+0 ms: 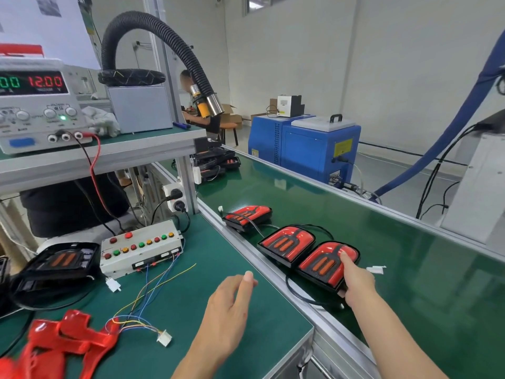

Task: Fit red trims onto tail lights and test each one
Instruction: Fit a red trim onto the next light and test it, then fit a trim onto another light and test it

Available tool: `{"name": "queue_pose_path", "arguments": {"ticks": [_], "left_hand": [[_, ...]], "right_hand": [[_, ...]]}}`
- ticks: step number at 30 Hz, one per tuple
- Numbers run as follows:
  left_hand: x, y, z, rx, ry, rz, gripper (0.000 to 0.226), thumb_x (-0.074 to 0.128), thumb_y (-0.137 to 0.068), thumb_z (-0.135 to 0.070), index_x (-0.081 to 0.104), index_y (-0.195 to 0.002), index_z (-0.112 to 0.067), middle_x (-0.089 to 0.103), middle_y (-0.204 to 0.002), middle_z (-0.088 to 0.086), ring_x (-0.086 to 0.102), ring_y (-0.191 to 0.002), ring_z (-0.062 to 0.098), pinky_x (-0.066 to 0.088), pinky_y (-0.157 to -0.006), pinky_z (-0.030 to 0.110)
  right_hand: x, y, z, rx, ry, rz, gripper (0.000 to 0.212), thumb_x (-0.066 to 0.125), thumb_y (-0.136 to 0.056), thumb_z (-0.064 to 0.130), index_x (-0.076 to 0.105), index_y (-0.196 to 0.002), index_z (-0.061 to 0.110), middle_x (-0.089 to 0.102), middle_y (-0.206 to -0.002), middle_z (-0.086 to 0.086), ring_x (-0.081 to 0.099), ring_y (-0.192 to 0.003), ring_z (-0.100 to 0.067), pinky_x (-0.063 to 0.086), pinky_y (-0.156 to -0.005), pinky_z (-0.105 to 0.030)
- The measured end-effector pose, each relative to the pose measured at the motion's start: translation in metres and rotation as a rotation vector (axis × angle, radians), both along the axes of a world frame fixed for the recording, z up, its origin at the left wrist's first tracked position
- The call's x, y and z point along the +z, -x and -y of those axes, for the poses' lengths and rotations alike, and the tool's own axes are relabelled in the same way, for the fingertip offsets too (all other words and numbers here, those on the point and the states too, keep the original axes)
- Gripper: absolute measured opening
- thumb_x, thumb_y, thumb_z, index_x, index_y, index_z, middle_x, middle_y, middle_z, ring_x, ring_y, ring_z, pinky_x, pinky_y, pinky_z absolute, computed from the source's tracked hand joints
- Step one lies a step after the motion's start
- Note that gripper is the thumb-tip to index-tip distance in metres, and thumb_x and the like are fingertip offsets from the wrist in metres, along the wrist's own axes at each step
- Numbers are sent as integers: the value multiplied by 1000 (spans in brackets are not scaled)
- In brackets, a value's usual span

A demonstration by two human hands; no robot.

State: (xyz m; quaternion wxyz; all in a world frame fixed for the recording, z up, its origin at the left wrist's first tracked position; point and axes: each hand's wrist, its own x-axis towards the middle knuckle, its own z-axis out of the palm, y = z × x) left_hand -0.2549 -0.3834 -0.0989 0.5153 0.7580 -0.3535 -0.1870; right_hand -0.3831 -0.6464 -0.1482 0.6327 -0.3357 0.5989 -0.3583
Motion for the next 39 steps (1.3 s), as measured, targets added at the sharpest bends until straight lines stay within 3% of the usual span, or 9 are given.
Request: {"name": "queue_pose_path", "arguments": {"ticks": [5,12,15,18,20,24,27,32,39], "left_hand": [[-1,-2,-4,-12,10,22,59,28,-83,-76,70,-97,-37,66,-102,-30,50,-102,-24,33,-78,-4],[-2,-17,-20,23,27,62,57,29,-88,-74,71,-99,-38,64,-100,-36,55,-99,-18,36,-75,-2],[0,-18,-23,25,41,66,55,30,-89,-71,71,-99,-36,64,-100,-39,55,-100,-19,35,-76,-3],[1,-20,-29,47,37,65,54,30,-88,-70,71,-98,-35,61,-100,-44,51,-101,-24,34,-76,-4],[-1,-24,-37,68,26,68,53,31,-88,-69,71,-96,-35,61,-99,-44,52,-102,-23,34,-76,-3],[-7,-38,-61,112,-43,107,35,43,-99,-57,68,-90,-34,66,-83,-23,55,-71,-3,41,-66,13],[-14,-50,-81,148,-81,146,21,56,-100,-43,66,-84,-32,62,-73,-26,50,-59,-1,39,-59,14],[-18,-68,-110,241,-97,181,21,59,-98,-31,66,-79,-25,64,-67,-9,51,-56,8,41,-56,21],[-10,-94,-172,462,-93,123,41,51,-102,-44,75,-78,-22,71,-70,-5,55,-56,4,49,-63,32]], "right_hand": [[3,4,1,189,227,-454,58,55,-96,60,59,-100,2,54,-77,-7,57,-66,-25,54,-63,-37],[11,31,4,480,358,-1045,99,21,-84,90,67,-117,9,70,-120,-16,66,-105,-34,49,-84,-38],[13,34,2,468,353,-941,91,27,-84,90,63,-71,8,74,-77,-12,69,-71,-28,55,-72,-35],[14,38,1,363,235,-590,75,56,-86,76,58,-74,2,62,-61,-14,58,-48,-27,51,-53,-32],[19,45,-6,357,236,-535,66,62,-90,65,56,-75,1,60,-56,-13,58,-48,-29,52,-60,-36],[30,53,-41,347,526,-950,63,43,-95,68,63,-73,13,66,-71,-6,61,-69,-30,51,-71,-38],[34,32,-94,280,785,-770,33,54,-97,55,61,-84,26,64,-82,0,56,-79,-29,47,-75,-40],[24,-39,-195,805,867,-397,7,74,-91,30,69,-85,29,70,-73,12,62,-66,-3,47,-73,-32],[-5,-114,-269,1188,852,-206,11,72,-92,33,71,-81,31,65,-69,3,48,-57,-7,44,-64,-21]]}}
